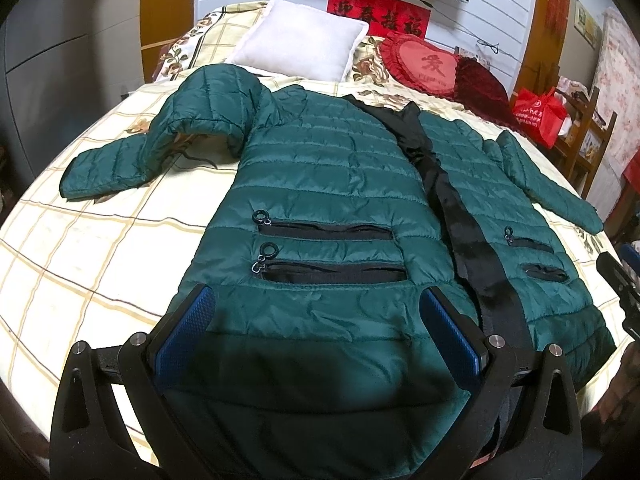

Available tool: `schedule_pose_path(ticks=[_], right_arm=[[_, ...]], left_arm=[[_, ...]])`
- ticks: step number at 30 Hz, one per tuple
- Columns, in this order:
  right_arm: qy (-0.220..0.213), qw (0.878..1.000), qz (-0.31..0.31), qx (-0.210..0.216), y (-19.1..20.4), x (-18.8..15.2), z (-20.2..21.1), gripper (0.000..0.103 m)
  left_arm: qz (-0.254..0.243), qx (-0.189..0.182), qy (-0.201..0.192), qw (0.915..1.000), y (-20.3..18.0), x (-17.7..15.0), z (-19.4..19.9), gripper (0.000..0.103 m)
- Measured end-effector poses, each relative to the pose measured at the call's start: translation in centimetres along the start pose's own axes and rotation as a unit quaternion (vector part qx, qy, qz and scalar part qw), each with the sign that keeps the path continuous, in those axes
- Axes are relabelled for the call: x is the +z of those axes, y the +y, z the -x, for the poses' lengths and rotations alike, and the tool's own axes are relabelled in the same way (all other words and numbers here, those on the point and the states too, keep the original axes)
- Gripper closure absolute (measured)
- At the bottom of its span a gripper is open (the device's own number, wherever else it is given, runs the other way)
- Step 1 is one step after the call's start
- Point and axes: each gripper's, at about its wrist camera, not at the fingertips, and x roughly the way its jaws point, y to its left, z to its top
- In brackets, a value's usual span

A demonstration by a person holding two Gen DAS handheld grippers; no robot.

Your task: Fold large clothes

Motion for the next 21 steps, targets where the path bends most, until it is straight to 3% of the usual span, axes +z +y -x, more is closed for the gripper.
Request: schedule_pose_path(ticks=[21], right_arm=[[0.0,1.0,0.001,0.0,0.06,-0.01,0.0,0.0]], left_arm=[[0.002,0.001,0.0,1.0,0.06,0.04,-0.05,0.001]])
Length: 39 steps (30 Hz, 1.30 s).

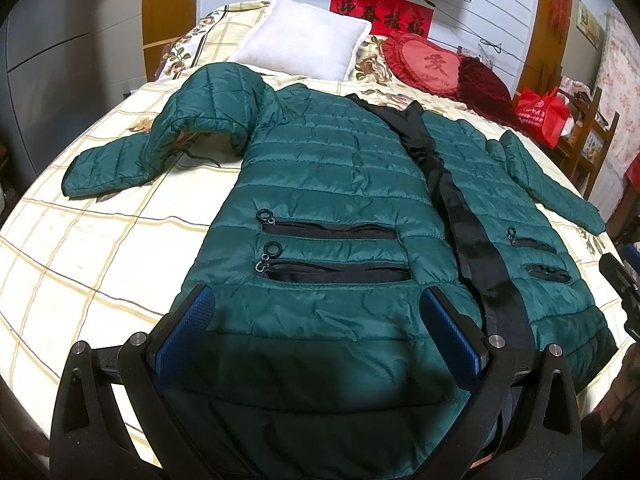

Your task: Fold large clothes

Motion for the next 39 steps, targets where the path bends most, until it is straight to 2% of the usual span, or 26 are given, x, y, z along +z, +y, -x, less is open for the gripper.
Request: schedule_pose_path(ticks=[34,39], right_arm=[[0.0,1.0,0.002,-0.001,0.0,0.2,0.1,0.0],[-0.009,1.0,0.0,-0.002,-0.2,0.9,1.1,0.0]], left_arm=[[0.001,0.0,0.0,1.0,0.2,0.0,0.0,0.0],[0.03,-0.004,-0.014,0.9994,2.0,0.7,0.7,0.0]])
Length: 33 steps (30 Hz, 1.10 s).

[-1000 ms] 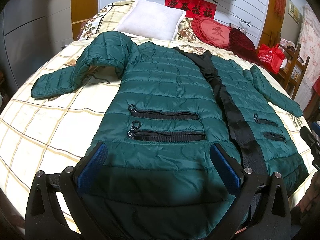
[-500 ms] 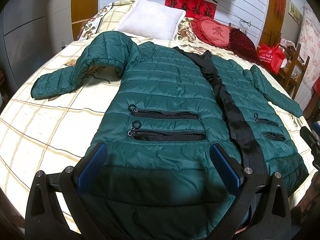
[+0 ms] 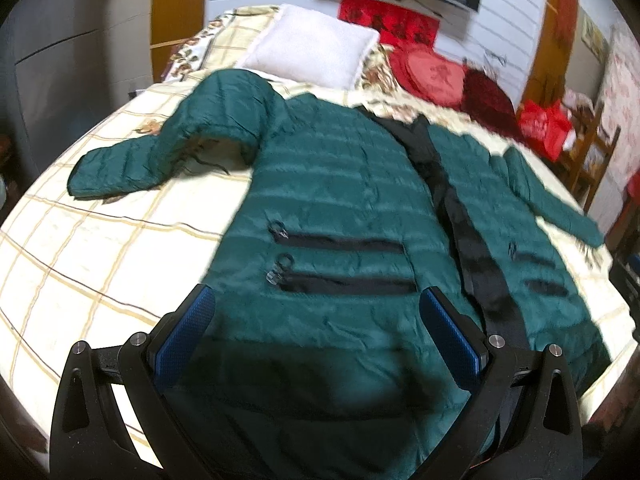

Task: Fold large clothes
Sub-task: 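Grasp the green jacket sleeve with the left gripper and lift it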

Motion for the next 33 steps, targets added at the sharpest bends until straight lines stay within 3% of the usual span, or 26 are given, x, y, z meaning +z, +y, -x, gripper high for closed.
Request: schedule_pose_path(ticks=[6,10,14,16,19,21,23,25,29,33], right_arm=[[-0.023,1.0,-0.014,0.01,-0.2,1.2,1.6,0.0],[-0.032,0.999,-0.004,0.014,0.3,1.5,2.0,0.0],[-0.037,0.999,-0.003,0.017,0.3,1.7,2.3,0.0],[-0.04,0.999,-0.005,0.019,0.1,1.7,2.6,0.0],[-0.036,0.999,-0.003,0.019,0.0,1.7,2.5,0.0],[-0.03,0.999,0.0,0.016,0.3,1.7,2.3,0.0],[-0.025,1.0,0.001,0.015,0.3,1.7,2.2,0.0],[-0.023,1.0,0.003,0.015,0.4,1.7,2.1,0.0],[-0.02,1.0,0.012,0.014,0.6,1.6,2.0,0.0],[-0.011,1.0,0.012,0.012,0.4,1.6,1.5,0.0]], left_arm=[[0.1,0.01,-0.006,0.9949,6.8,4.1,1.3,0.001],[0.148,0.059,0.022,0.987,13.7,6.6,-0.2,0.0],[0.205,0.1,0.033,0.9731,22.0,7.5,-2.6,0.001],[0.204,0.115,0.034,0.9717,24.4,7.5,-3.6,0.001],[0.241,0.101,0.047,0.9642,27.4,6.9,-4.9,0.001],[0.286,0.059,0.051,0.9549,29.5,6.8,-6.2,0.006],[0.309,0.041,0.055,0.9487,30.4,7.0,-7.4,0.008],[0.311,0.03,0.058,0.9481,30.4,7.6,-8.4,0.016],[0.307,0.031,0.05,0.9498,31.0,9.1,-10.6,0.018],[0.321,0.029,0.028,0.9461,32.4,10.0,-11.4,0.019]])
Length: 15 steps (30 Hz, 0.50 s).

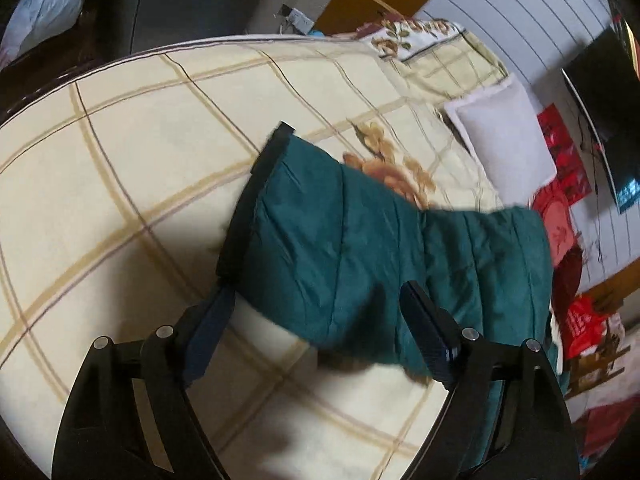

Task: Fold large clothes
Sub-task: 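Grasp the green jacket sleeve with the left gripper and lift it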

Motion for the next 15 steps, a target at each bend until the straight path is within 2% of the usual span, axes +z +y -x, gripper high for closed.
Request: schedule_pose_path(ticks=[2,3,4,5,6,10,15], right_arm=[[0.003,1.0,-0.007,0.001,-0.4,0.0,-0.2,0.0],[0.004,1.0,-0.012,0.003,-0.7,0.0,-0.3,0.0],[0.005,1.0,-0.018,0.005,-0.9,0.0,-0.3,0.0],[0.006,1.0,-0.024,0.007,-1.1,-0.1,-0.4,0.0],[0.007,1.0,-0.029,0.009,-1.3,-0.1,-0.4,0.0],[0.012,0.999,-0.048,0.014,-1.9,-0.2,-0.6,0.0],[0.011,0.998,-0.057,0.017,-2.2,0.0,-0.6,0.0]], left_arm=[[0.003,0.004,-0.01,0.9999,0.2,0.6,-0.3,0.03],[0.001,0.013,-0.014,0.9998,0.2,0.7,-0.4,0.046],[0.0,0.025,-0.016,0.9996,0.3,0.9,-0.6,0.072],[0.003,0.036,-0.016,0.9992,0.6,1.1,-0.9,0.082],[0.009,0.036,-0.017,0.9992,0.9,1.2,-1.0,0.087],[-0.011,0.058,-0.045,0.9973,0.7,1.1,-0.2,0.095],[-0.019,0.079,-0.112,0.9903,1.4,1.7,3.6,0.096]])
